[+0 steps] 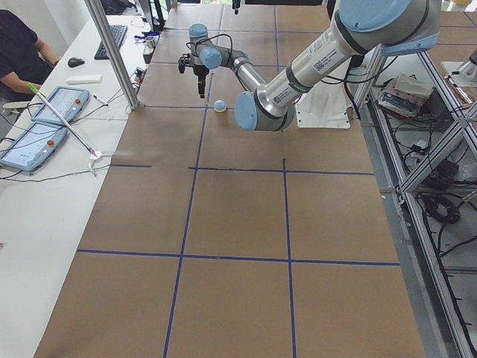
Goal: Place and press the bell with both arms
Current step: 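Lower the bell onto the center crossing and open the left gripper, then withdraw the left gripper while moving the right gripper above the bell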
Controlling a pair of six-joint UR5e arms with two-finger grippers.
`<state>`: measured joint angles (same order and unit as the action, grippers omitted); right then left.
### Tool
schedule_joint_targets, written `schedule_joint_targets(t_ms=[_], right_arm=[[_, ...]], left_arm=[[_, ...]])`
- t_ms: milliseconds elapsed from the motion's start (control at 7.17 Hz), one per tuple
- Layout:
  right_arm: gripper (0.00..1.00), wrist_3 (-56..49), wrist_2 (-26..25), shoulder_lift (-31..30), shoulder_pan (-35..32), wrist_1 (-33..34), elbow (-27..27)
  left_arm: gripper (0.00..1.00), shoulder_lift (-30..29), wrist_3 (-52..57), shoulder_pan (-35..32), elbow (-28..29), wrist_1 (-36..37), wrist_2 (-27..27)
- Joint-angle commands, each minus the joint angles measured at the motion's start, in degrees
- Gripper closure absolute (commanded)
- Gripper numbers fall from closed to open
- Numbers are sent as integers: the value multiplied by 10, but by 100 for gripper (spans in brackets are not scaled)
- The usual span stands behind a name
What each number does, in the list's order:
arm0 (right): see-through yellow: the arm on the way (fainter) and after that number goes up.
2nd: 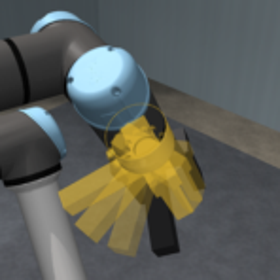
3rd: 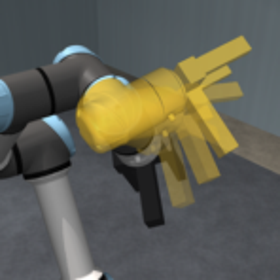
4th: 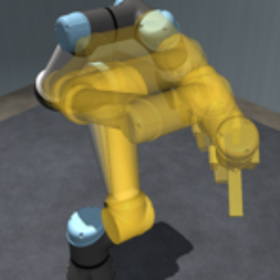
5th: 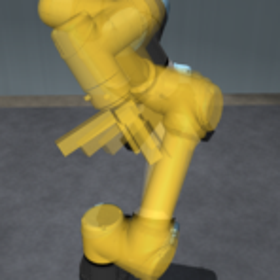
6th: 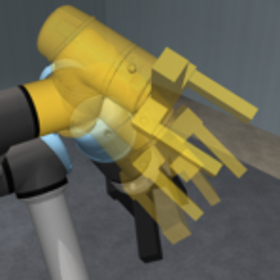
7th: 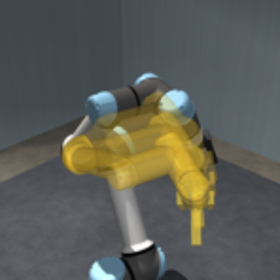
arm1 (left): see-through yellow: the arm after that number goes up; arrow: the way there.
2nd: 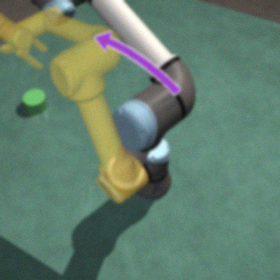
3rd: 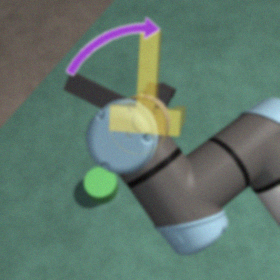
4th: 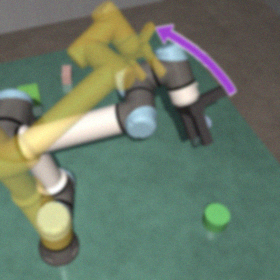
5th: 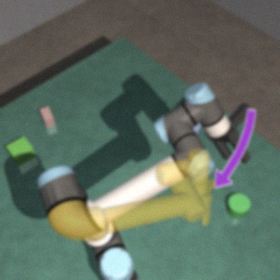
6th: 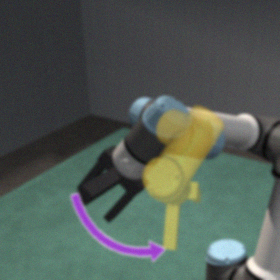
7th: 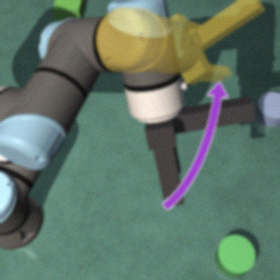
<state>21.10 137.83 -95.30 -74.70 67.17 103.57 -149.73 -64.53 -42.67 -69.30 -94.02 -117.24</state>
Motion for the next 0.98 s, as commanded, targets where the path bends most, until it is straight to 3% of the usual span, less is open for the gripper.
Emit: schedule_joint_targets(t_ms=[0, 279, 419, 558, 698, 837], right_arm=[[0, 223, -3, 93, 106, -64, 3], [0, 358, -20, 173, 186, -59, 2], [0, 418, -65, 213, 226, -44, 3], [2, 476, -109, 276, 277, 13, 3], [10, 521, -181, 337, 325, 94, 2], [41, 562, -256, 385, 379, 151, -3]], left_arm=[[0, 102, 8, -48, -120, 4, -47], [0, 195, 41, -72, -220, 2, -64], [0, 248, 70, -83, -268, 4, -82], [0, 301, 85, -94, -319, 5, -94], [0, 340, 102, -100, -354, 5, -97], [0, 375, 104, -112, -378, 7, -97]])
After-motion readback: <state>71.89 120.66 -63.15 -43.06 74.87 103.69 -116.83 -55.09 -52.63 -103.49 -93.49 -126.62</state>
